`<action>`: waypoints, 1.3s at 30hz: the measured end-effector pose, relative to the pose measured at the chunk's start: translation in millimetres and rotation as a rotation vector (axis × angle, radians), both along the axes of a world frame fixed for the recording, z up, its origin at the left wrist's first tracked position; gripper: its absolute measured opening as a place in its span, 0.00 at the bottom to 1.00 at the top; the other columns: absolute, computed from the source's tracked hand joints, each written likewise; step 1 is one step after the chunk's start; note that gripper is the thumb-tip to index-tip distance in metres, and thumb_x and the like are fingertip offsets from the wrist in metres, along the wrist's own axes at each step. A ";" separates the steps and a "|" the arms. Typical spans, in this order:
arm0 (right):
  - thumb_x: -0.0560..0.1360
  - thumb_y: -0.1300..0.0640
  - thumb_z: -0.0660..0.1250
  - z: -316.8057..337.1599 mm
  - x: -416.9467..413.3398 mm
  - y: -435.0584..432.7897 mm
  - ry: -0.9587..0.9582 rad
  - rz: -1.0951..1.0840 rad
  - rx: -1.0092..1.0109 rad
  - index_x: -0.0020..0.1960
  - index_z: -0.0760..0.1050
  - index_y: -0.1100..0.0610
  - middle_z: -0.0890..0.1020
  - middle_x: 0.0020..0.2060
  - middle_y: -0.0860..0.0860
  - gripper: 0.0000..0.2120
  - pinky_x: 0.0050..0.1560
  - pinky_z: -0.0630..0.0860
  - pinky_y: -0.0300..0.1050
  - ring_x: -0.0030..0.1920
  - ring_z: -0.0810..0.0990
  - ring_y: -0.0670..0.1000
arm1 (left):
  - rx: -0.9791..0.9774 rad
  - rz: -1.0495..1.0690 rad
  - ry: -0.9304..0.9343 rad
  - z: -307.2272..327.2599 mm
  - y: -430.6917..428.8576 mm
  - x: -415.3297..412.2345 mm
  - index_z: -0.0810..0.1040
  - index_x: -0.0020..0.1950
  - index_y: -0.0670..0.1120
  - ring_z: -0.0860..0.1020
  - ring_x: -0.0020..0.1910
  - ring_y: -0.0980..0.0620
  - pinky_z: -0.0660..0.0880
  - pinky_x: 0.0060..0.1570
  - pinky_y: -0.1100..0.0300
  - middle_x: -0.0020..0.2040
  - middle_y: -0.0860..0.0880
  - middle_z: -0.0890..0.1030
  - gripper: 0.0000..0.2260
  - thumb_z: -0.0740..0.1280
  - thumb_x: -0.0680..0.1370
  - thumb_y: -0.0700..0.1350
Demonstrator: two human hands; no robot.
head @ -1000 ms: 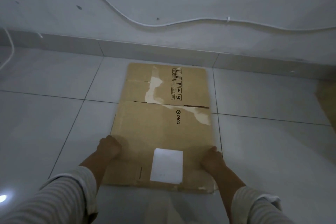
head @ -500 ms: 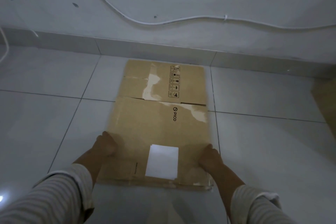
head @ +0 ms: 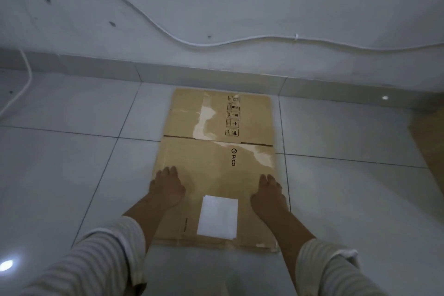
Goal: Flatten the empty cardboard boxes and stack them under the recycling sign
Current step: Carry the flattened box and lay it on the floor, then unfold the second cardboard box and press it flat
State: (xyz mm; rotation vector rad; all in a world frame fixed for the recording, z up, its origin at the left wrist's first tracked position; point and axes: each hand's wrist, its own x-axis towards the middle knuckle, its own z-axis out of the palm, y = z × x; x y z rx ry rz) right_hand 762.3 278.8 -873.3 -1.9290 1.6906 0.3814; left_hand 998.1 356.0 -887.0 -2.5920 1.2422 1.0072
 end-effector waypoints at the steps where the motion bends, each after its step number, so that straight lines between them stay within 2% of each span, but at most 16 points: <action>1: 0.79 0.57 0.55 18.1 6.7 0.3 -0.005 0.030 0.000 0.77 0.50 0.58 0.52 0.77 0.55 0.29 0.72 0.59 0.53 0.76 0.53 0.57 | 0.014 -0.040 -0.011 17.9 -3.2 -11.0 0.51 0.78 0.42 0.54 0.77 0.42 0.57 0.74 0.48 0.78 0.42 0.55 0.30 0.58 0.80 0.48; 3: 0.79 0.57 0.55 65.1 16.3 2.1 -0.023 0.105 -0.013 0.77 0.49 0.57 0.51 0.77 0.54 0.29 0.74 0.55 0.53 0.76 0.50 0.57 | 0.012 -0.112 -0.019 57.9 -6.0 -28.7 0.49 0.79 0.44 0.49 0.78 0.44 0.53 0.75 0.48 0.80 0.45 0.50 0.30 0.57 0.80 0.48; 5: 0.79 0.57 0.56 125.3 21.1 1.6 -0.052 0.175 -0.049 0.77 0.50 0.55 0.51 0.77 0.54 0.29 0.75 0.54 0.53 0.77 0.50 0.56 | -0.002 -0.176 -0.025 113.6 -9.1 -42.5 0.49 0.79 0.45 0.48 0.79 0.44 0.51 0.76 0.47 0.80 0.46 0.50 0.30 0.57 0.80 0.48; 9: 0.79 0.55 0.57 266.6 23.3 -10.1 -0.096 0.224 -0.134 0.76 0.54 0.55 0.54 0.76 0.54 0.27 0.75 0.55 0.53 0.76 0.52 0.55 | -0.060 -0.240 -0.038 255.4 -23.6 -59.8 0.49 0.79 0.46 0.47 0.79 0.44 0.48 0.76 0.48 0.80 0.46 0.49 0.30 0.57 0.80 0.49; 15: 0.78 0.55 0.56 501.4 22.1 -36.7 -0.165 0.211 -0.284 0.75 0.55 0.58 0.55 0.76 0.55 0.27 0.74 0.54 0.53 0.76 0.52 0.55 | -0.256 -0.293 -0.066 498.3 -62.1 -67.1 0.51 0.79 0.46 0.48 0.79 0.44 0.48 0.75 0.47 0.80 0.45 0.50 0.29 0.57 0.80 0.51; 18: 0.79 0.54 0.57 610.2 14.6 -45.7 -0.193 0.207 -0.429 0.75 0.56 0.58 0.55 0.76 0.55 0.26 0.74 0.54 0.53 0.76 0.52 0.55 | -0.382 -0.346 -0.108 616.0 -79.9 -70.8 0.51 0.79 0.46 0.47 0.79 0.45 0.48 0.75 0.47 0.80 0.46 0.49 0.29 0.57 0.81 0.52; 23: 0.79 0.53 0.56 744.3 -8.4 -47.7 -0.213 0.144 -0.616 0.75 0.57 0.59 0.56 0.76 0.56 0.25 0.73 0.56 0.52 0.76 0.53 0.56 | -0.531 -0.462 -0.175 761.8 -96.4 -86.7 0.51 0.79 0.45 0.47 0.79 0.45 0.47 0.76 0.46 0.80 0.45 0.49 0.29 0.54 0.82 0.54; 29: 0.80 0.53 0.57 807.2 -61.6 -35.0 -0.217 0.068 -0.716 0.74 0.58 0.58 0.57 0.76 0.56 0.25 0.72 0.58 0.53 0.76 0.54 0.56 | -0.648 -0.544 -0.218 839.1 -91.1 -136.9 0.54 0.78 0.44 0.47 0.79 0.45 0.48 0.76 0.46 0.80 0.45 0.51 0.28 0.55 0.82 0.54; 39: 0.79 0.51 0.58 838.2 -256.1 -21.8 -0.164 0.129 -0.777 0.74 0.59 0.56 0.58 0.76 0.55 0.26 0.73 0.57 0.53 0.76 0.55 0.55 | -0.724 -0.548 -0.173 866.2 -78.6 -330.1 0.54 0.78 0.45 0.48 0.79 0.44 0.48 0.76 0.46 0.80 0.45 0.52 0.27 0.55 0.81 0.54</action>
